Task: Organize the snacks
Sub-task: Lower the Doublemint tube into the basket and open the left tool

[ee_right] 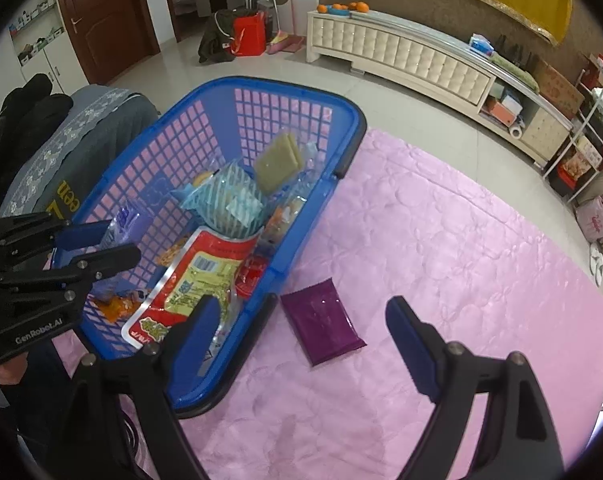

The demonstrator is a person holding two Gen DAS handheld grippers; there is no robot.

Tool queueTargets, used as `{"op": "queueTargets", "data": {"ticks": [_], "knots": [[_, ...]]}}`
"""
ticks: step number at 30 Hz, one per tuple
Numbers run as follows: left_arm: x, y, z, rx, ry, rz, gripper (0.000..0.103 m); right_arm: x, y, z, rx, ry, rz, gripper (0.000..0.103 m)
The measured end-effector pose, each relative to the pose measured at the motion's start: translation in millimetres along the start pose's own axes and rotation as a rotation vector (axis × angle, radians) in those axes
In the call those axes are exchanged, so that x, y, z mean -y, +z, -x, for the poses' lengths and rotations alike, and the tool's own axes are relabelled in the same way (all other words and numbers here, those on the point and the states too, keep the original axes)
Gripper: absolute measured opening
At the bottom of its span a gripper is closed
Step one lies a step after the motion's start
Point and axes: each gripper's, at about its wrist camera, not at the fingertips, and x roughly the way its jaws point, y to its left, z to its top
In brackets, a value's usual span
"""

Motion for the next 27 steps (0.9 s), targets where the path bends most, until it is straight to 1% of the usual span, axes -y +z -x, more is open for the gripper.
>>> {"op": "queueTargets", "data": {"ticks": [2, 3, 6, 7, 8, 18, 24, 27], "knots": [[0, 0, 4, 0.009, 0.003, -0.003, 0.044, 0, 0, 1, 0.003, -0.002, -0.002, 0.088], [1, 1, 7, 0.020, 0.009, -0.003, 0.053, 1, 0, 2, 0.005, -0.001, -0.004, 0.088], [3, 2, 13, 0.033, 0.008, -0.012, 0.055, 3, -2, 8, 0.015, 0.000, -0.012, 0.088], [4, 3, 15, 0.035, 0.007, -0.015, 0.060, 3, -2, 10, 0.019, -0.001, -0.012, 0.088], [5, 4, 17, 0.040, 0.010, -0.020, 0.062, 4, -2, 11, 0.022, -0.001, -0.013, 0.088], [28, 13, 28, 0.056, 0.018, -0.054, 0.064, 24, -9, 27, 0.046, -0.006, -0.039, 0.088], [42, 16, 24, 0.043, 0.029, -0.073, 0.064, 39, -18, 29, 0.044, -0.006, -0.045, 0.088], [47, 15, 19, 0.025, 0.034, -0.082, 0.069, 47, -23, 25, 0.034, 0.002, -0.044, 0.088]]}}
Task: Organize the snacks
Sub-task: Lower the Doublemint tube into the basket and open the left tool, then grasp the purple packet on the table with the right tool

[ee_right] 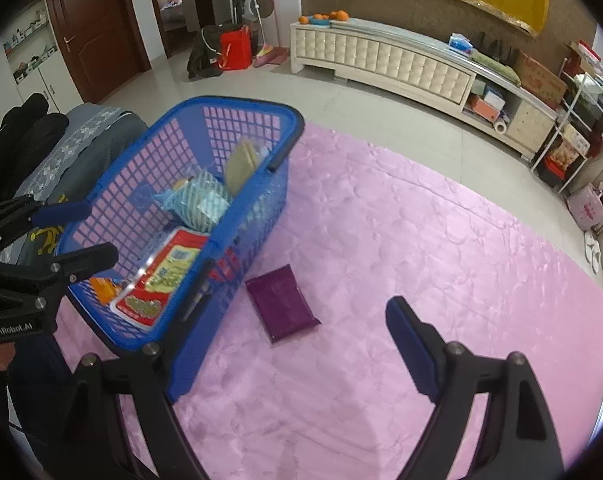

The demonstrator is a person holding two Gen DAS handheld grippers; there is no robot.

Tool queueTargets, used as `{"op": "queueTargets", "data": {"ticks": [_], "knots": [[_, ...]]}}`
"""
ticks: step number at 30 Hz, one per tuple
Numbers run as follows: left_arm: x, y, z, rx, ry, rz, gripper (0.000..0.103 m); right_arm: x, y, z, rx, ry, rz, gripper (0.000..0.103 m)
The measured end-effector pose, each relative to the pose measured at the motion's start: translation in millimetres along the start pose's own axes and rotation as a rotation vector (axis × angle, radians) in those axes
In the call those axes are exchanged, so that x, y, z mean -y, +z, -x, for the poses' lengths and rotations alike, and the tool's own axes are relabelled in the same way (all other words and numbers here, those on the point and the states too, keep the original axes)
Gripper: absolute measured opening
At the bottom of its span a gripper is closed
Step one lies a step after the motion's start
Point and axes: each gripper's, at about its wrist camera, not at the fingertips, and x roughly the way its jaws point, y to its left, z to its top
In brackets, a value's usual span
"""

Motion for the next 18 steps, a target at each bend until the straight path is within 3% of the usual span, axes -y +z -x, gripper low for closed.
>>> {"op": "queueTargets", "data": {"ticks": [12, 18], "knots": [[8, -10, -29, -0.083, 0.023, -0.029, 0.072, 6, -25, -42, -0.089, 0.045, 0.097, 0.088], [-2, -13, -44, -0.115, 0.031, 0.007, 0.072, -1, -29, -68, -0.126, 0.061, 0.165, 0.088]]}}
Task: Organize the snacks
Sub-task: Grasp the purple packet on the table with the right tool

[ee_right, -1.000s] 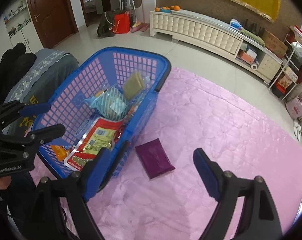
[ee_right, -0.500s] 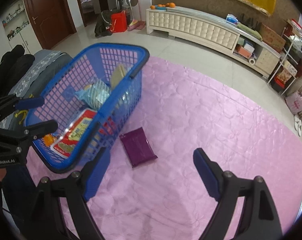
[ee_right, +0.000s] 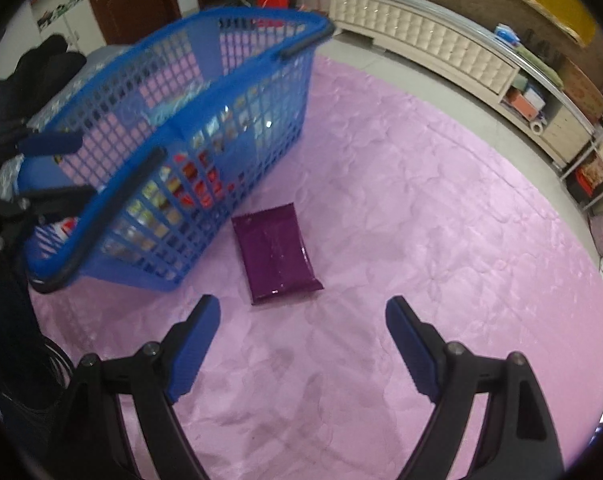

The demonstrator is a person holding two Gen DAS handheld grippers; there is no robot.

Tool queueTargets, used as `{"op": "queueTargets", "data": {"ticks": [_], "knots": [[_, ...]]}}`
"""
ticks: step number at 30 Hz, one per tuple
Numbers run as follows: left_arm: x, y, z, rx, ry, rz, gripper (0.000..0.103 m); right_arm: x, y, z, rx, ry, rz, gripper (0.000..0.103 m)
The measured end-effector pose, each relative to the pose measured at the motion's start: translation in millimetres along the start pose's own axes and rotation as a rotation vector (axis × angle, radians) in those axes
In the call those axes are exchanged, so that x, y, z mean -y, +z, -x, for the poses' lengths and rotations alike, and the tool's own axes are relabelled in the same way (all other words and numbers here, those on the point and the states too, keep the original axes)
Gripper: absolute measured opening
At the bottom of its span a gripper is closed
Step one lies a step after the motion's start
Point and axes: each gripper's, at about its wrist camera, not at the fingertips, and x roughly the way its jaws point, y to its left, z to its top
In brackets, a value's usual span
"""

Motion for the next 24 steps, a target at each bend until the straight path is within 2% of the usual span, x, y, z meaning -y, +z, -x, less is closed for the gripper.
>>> {"op": "queueTargets", "data": {"ticks": [5, 14, 18, 21, 23, 24], "knots": [[-6, 5, -5, -0.001, 0.012, 0.013, 0.072, -6, 4, -21, -0.017, 0.023, 0.056, 0.088], [-12, 14, -10, 0.003, 0.012, 0.022, 0.072, -1, 14, -55, -0.050, 0.097, 0.057, 0.088], [-12, 16, -10, 0.009, 0.005, 0.011, 0.072, 0, 14, -61, -0.034, 0.054, 0.088, 0.088], [-12, 17, -12, 0.010, 0.002, 0.014, 0.072, 1, 13, -63, -0.014, 0.064, 0.086, 0.087], [-12, 18, -13, 0.012, 0.006, 0.022, 0.072, 4, 11, -62, -0.003, 0.052, 0.092, 0.076], [-13, 17, -12, 0.013, 0.006, 0.026, 0.072, 4, 11, -61, 0.002, 0.042, 0.097, 0.063]]}}
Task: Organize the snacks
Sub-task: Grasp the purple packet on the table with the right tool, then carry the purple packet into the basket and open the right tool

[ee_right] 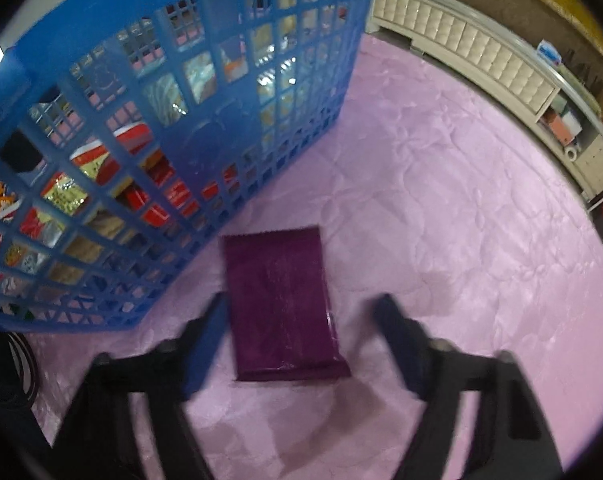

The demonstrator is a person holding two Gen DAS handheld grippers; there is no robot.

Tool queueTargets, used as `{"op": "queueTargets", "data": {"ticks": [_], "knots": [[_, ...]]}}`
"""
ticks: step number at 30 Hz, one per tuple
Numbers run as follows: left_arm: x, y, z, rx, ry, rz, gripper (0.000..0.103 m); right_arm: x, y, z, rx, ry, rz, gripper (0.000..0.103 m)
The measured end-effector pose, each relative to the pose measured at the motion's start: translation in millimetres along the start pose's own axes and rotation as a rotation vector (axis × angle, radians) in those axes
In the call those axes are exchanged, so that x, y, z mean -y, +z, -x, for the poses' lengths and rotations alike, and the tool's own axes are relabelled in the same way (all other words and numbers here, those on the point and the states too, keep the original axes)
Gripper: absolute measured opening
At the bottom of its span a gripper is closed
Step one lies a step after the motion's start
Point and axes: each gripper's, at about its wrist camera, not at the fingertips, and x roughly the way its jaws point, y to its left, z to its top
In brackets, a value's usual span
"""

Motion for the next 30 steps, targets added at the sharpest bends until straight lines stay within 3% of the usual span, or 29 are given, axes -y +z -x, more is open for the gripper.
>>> {"op": "queueTargets", "data": {"ticks": [1, 7, 21, 30], "knots": [[-1, -1, 1, 0.001, -0.003, 0.005, 0.072, 0, 1, 2, 0.003, -0.002, 0.001, 0.051], [0, -13, 22, 0.038, 0.018, 0.001, 0.072, -3, -5, 16, -0.009, -0.006, -0.049, 0.051], [11, -22, 106, 0.188, 0.002, -0.024, 0.072, -23, -2, 146, 0.183, -0.013, -0.161, 0.051], [-4, -32, 143, 0.260, 0.011, -0.008, 0.072, -53, 14, 175, 0.249, -0.017, -0.135, 0.051]]}}
